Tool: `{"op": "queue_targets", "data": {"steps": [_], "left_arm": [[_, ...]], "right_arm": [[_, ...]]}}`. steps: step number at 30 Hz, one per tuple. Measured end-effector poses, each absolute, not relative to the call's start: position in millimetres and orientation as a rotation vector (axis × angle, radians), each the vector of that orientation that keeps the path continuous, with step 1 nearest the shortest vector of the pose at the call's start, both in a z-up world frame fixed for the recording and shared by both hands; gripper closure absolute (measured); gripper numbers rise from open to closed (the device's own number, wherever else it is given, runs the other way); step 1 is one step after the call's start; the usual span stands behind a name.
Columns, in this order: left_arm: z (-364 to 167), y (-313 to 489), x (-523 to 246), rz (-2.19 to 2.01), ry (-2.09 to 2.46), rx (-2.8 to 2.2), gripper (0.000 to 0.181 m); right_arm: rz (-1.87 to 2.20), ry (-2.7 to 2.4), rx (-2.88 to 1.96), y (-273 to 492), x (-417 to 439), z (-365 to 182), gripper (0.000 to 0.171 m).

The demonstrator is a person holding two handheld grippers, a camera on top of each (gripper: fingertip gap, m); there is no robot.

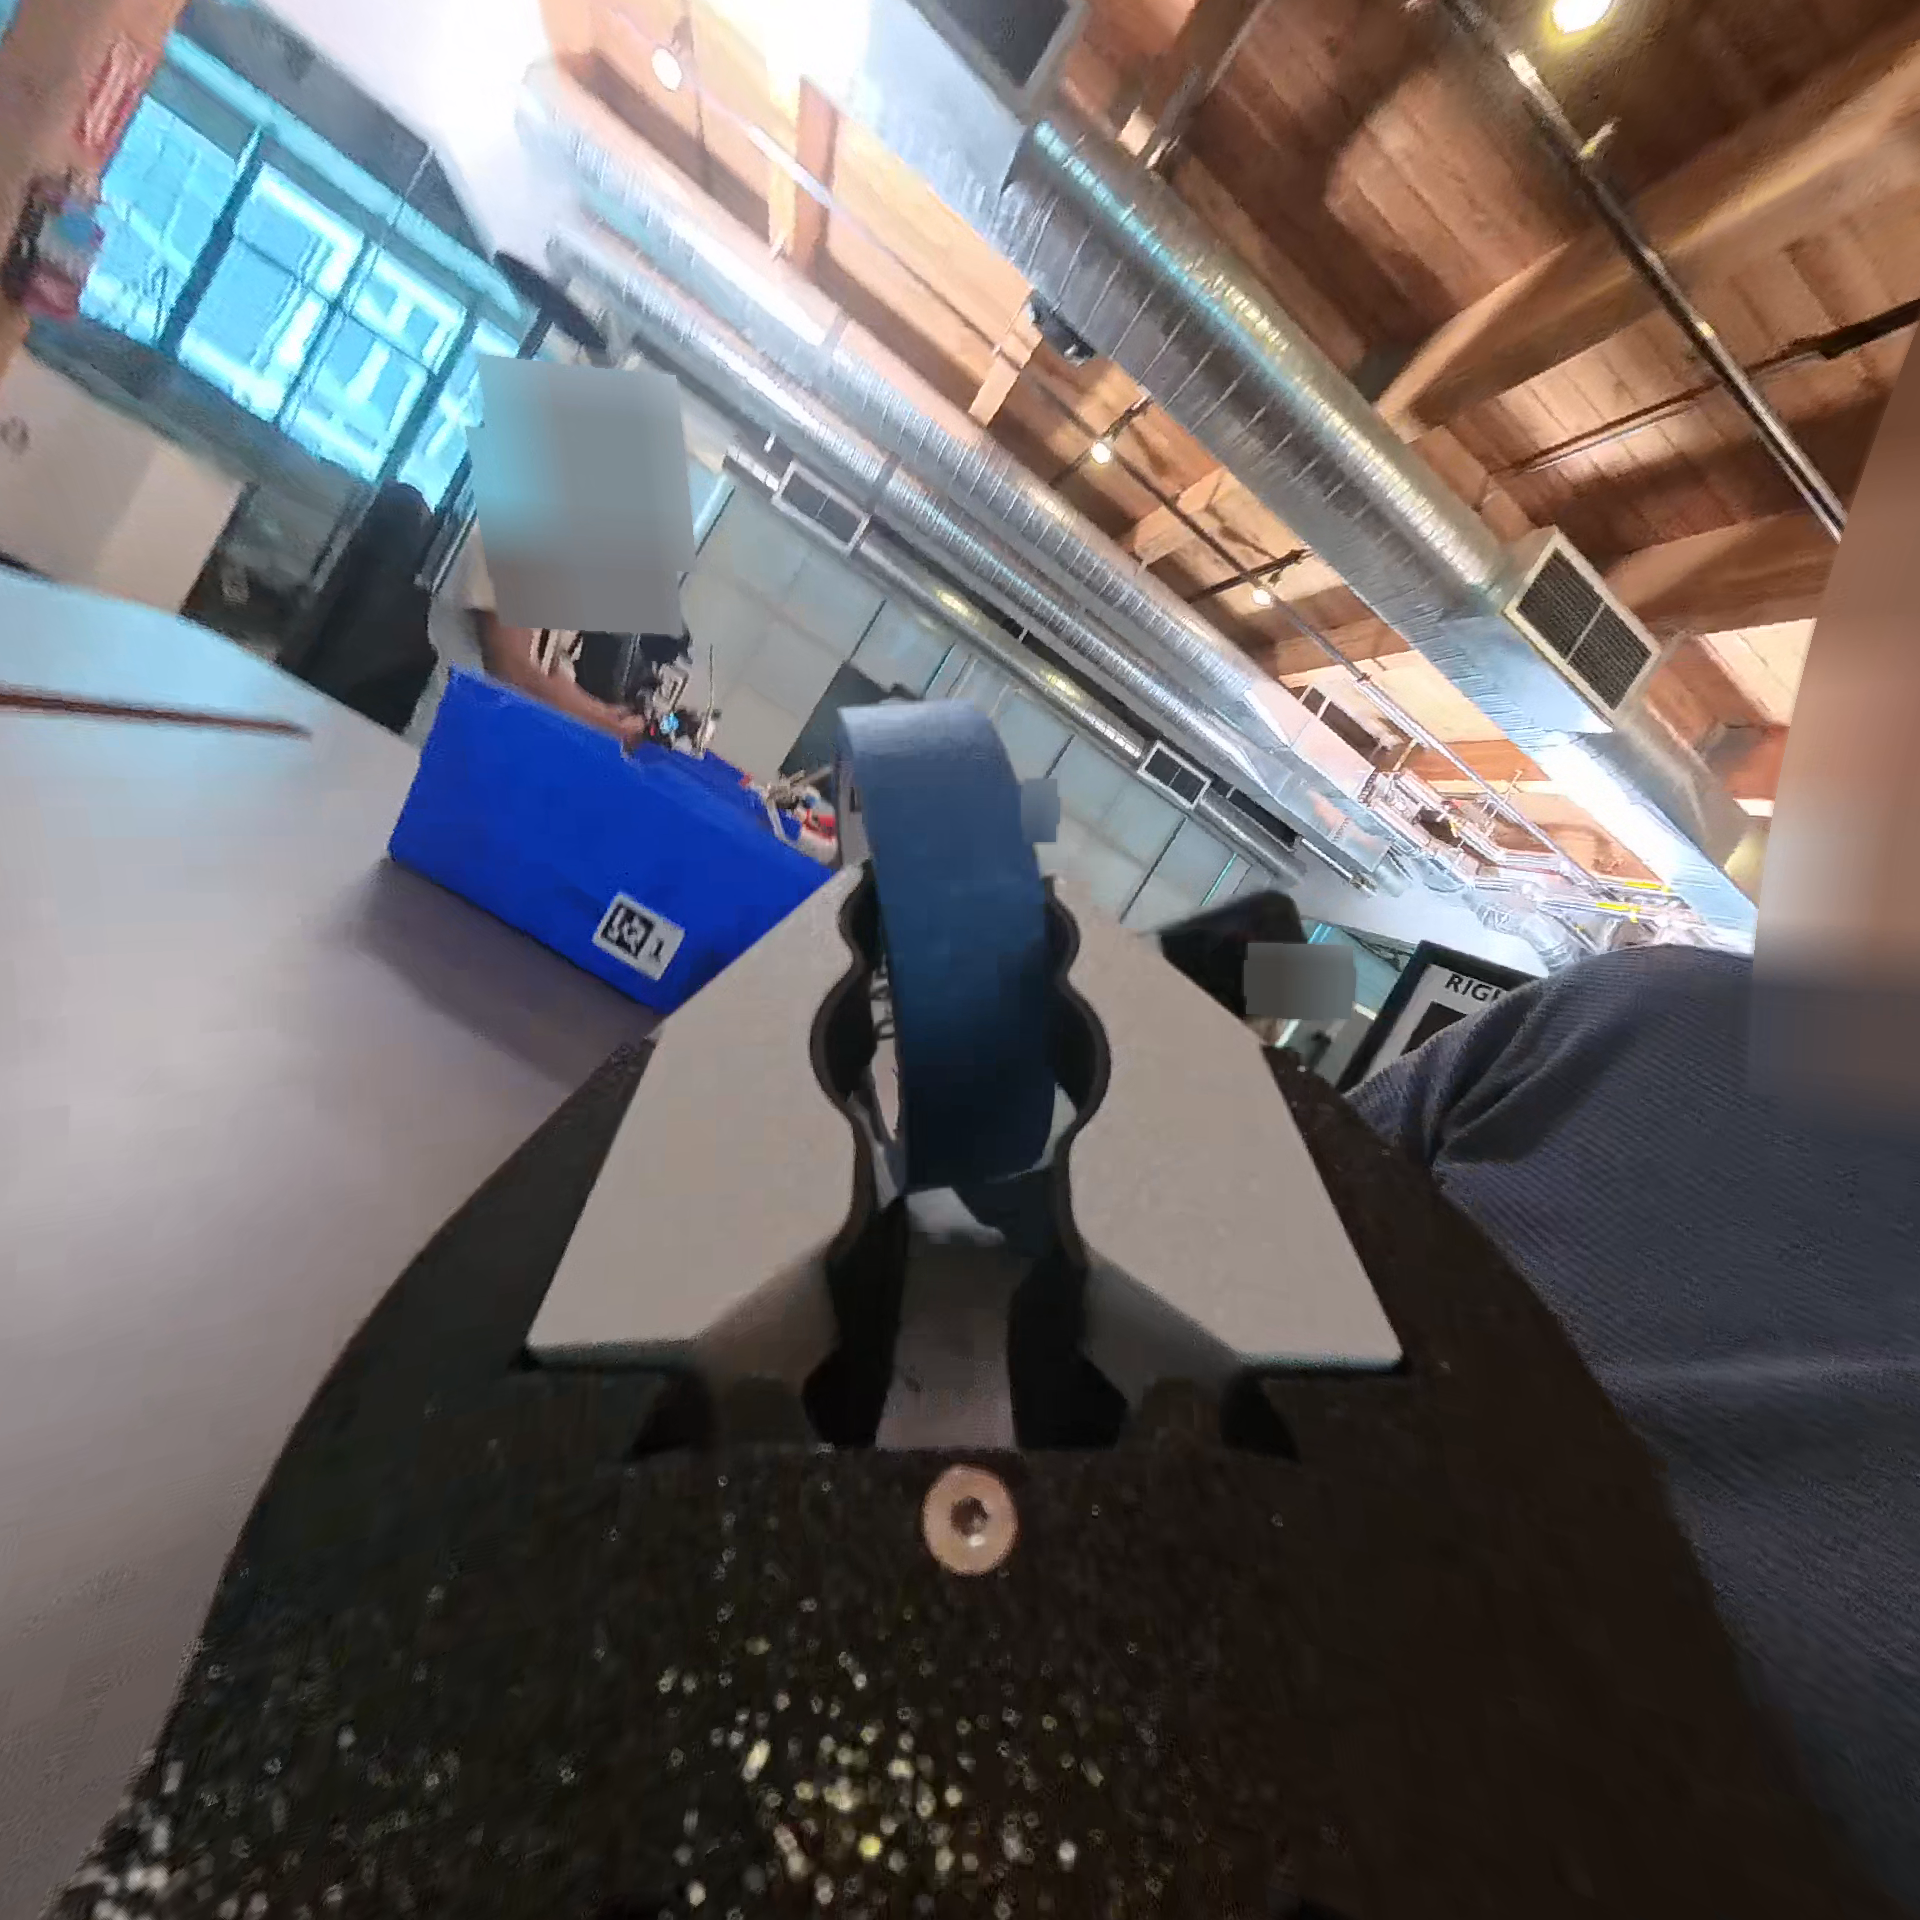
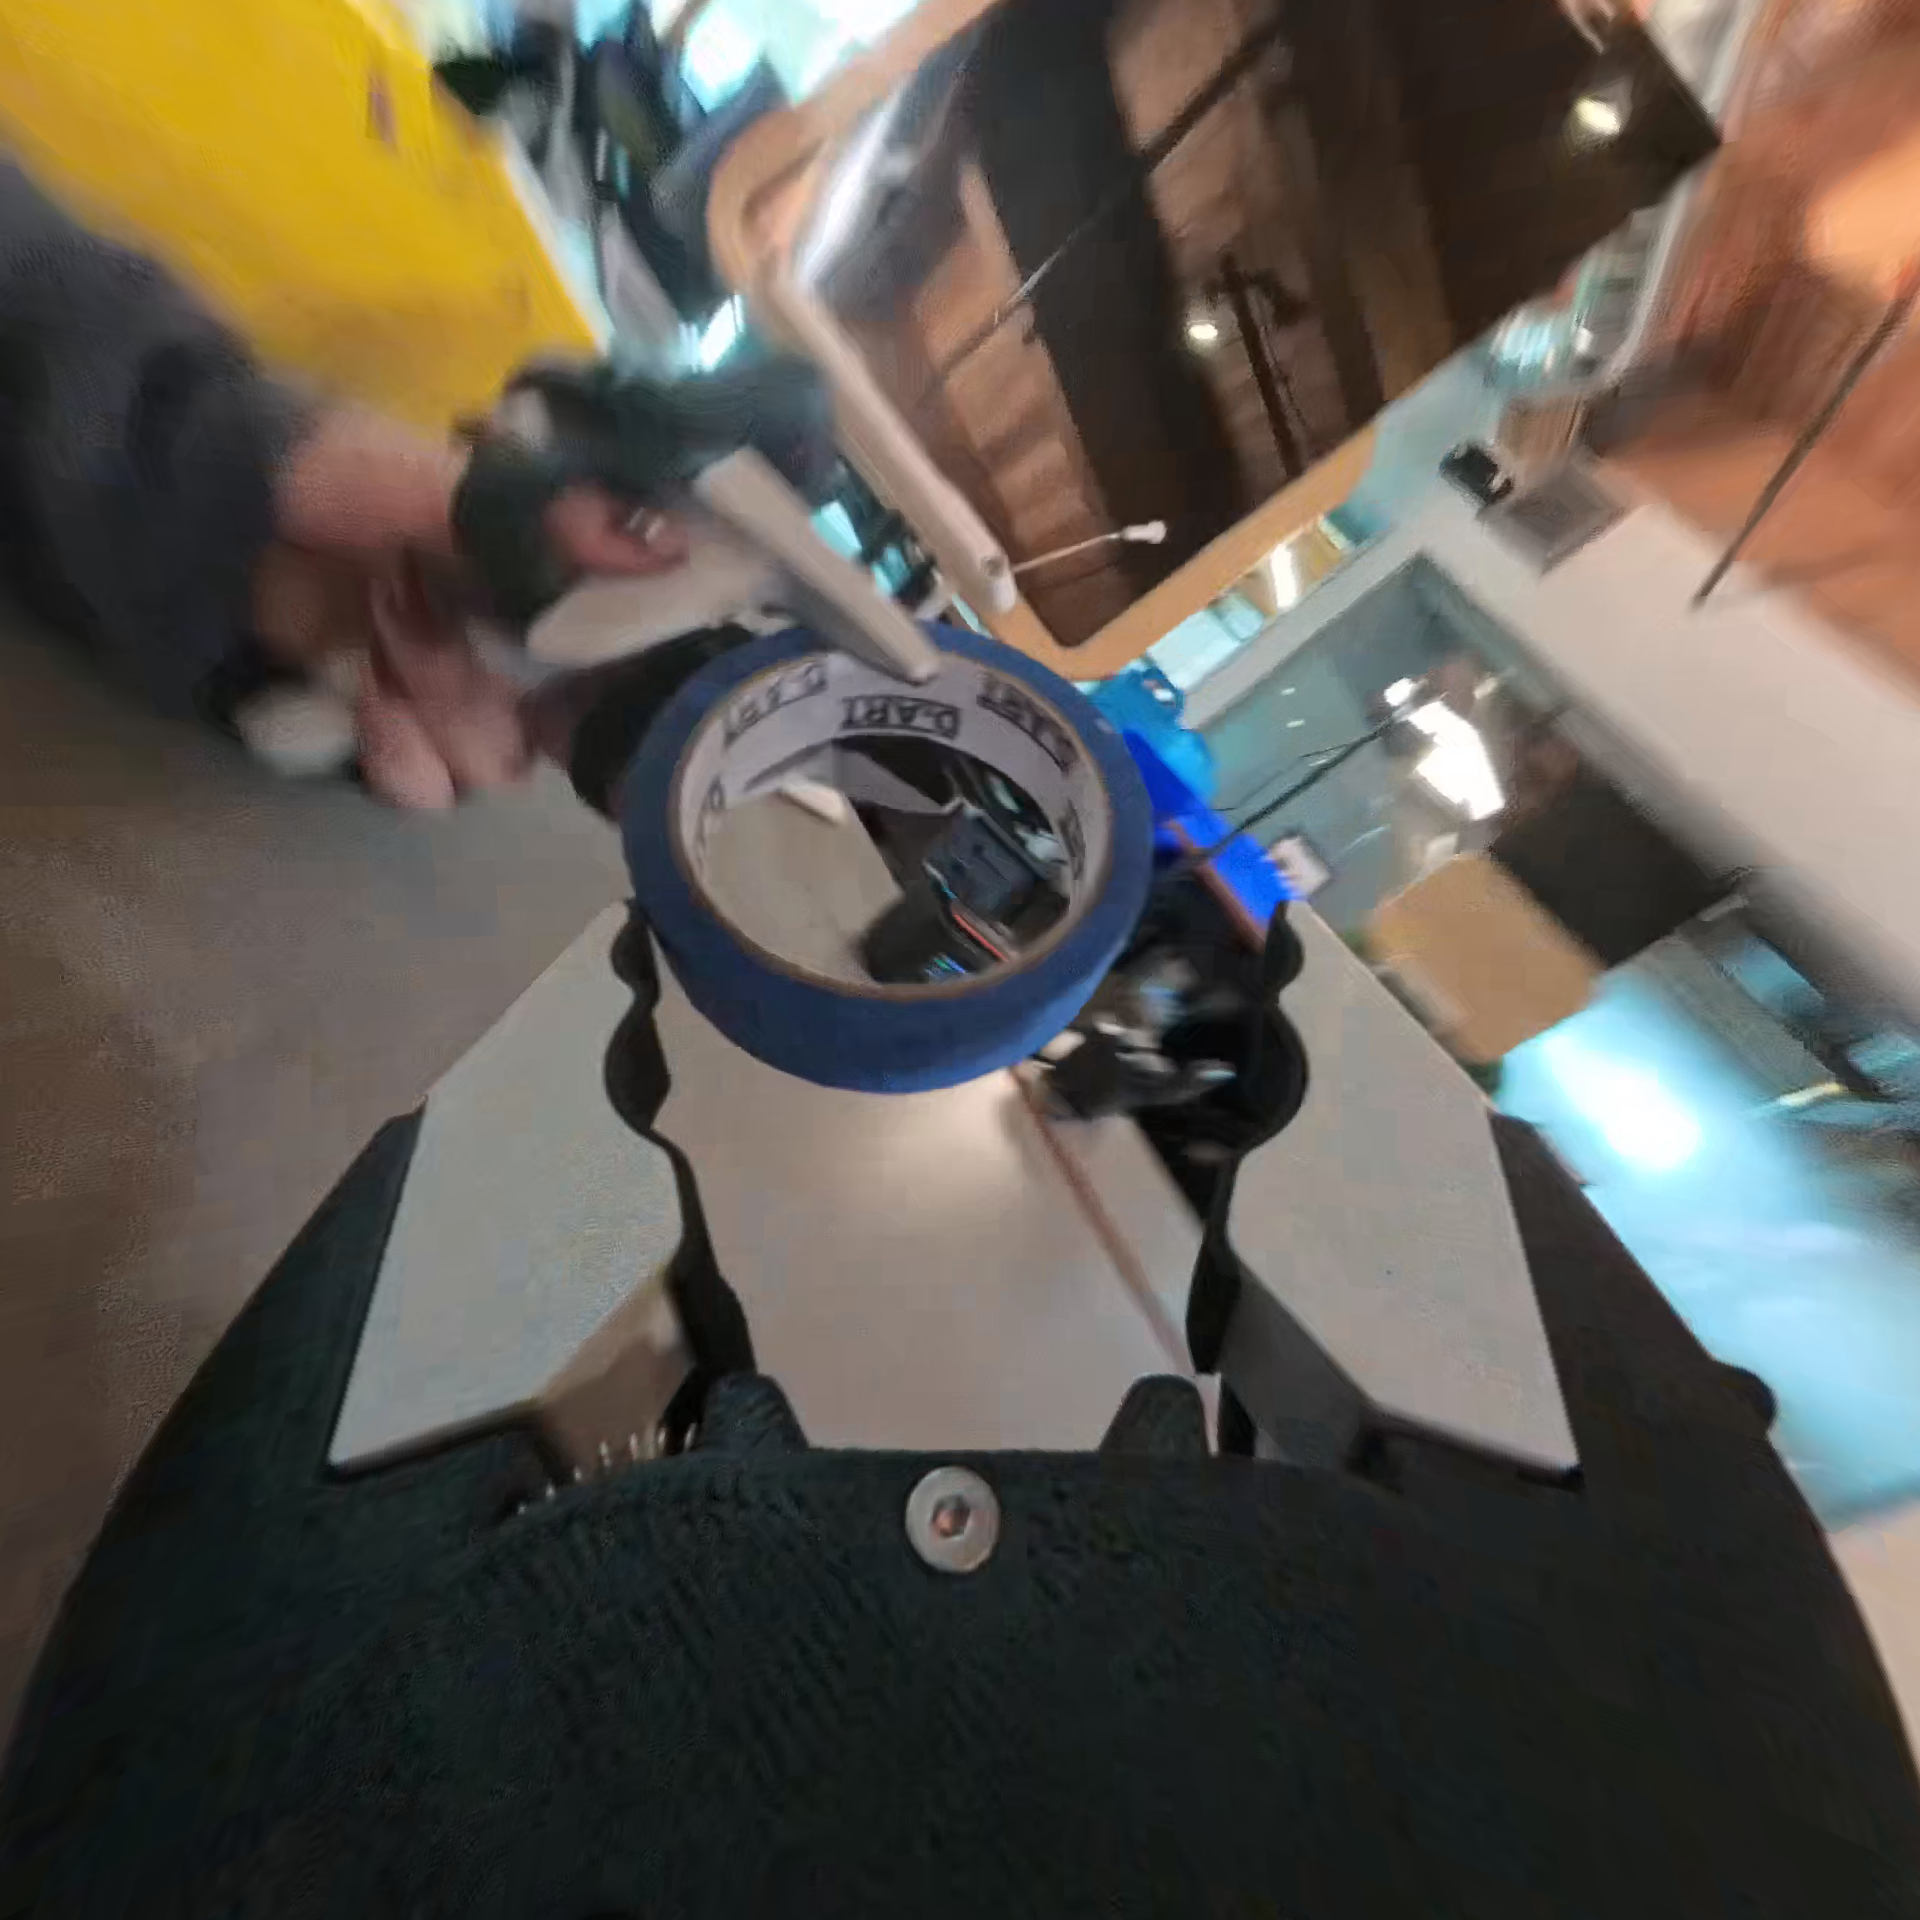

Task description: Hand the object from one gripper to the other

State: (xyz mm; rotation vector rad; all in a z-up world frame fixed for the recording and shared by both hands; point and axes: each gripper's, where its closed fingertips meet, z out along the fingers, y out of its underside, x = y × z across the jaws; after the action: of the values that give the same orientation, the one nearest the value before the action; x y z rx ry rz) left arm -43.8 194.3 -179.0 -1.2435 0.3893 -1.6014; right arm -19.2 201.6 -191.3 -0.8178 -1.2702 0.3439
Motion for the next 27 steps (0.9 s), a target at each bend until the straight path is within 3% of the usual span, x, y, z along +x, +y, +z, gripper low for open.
{"op": "queue_targets", "data": {"steps": [5,8,11,12,14,18,24,27], "left_arm": [[-183.3,189.8,-42.4,-1.446,0.504,-1.257,0.155],[-183.0,180.3,-31.2,-1.435,0.591,-1.233,0.155],[-188.1,178.7,-23.7,-1.45,0.619,-1.269,0.154],[-188.7,182.2,-24.9,-1.477,0.581,-1.285,0.154],[-191.6,191.7,-28.7,-1.52,0.487,-1.322,0.153],[-197.2,209.3,-37.8,-1.679,0.279,-1.387,0.093],[-196.3,220.1,-54.7,-1.879,0.065,-1.343,0.098],[-200.3,228.8,-65.8,-1.91,-0.054,-1.333,0.098]], "right_arm": [[1.369,-1.026,-1.173,195.9,-13.2,-170.8,0.07],[1.713,-0.935,-1.401,204.0,-13.2,-185.1,0.081],[1.877,-0.983,-1.423,192.9,-12.9,-193.4,0.127],[1.845,-0.984,-1.406,194.3,-13.2,-193.3,0.143],[1.684,-1.024,-1.37,198.6,-13.4,-193.4,0.144],[0.954,-1.2,-1.144,210.1,-13.5,-196.8,0.144],[-0.195,-1.538,-0.434,177.1,-40.9,-228.8,0.144],[-0.375,-1.468,-0.288,173.3,-46.3,-225.1,0.144]]}}
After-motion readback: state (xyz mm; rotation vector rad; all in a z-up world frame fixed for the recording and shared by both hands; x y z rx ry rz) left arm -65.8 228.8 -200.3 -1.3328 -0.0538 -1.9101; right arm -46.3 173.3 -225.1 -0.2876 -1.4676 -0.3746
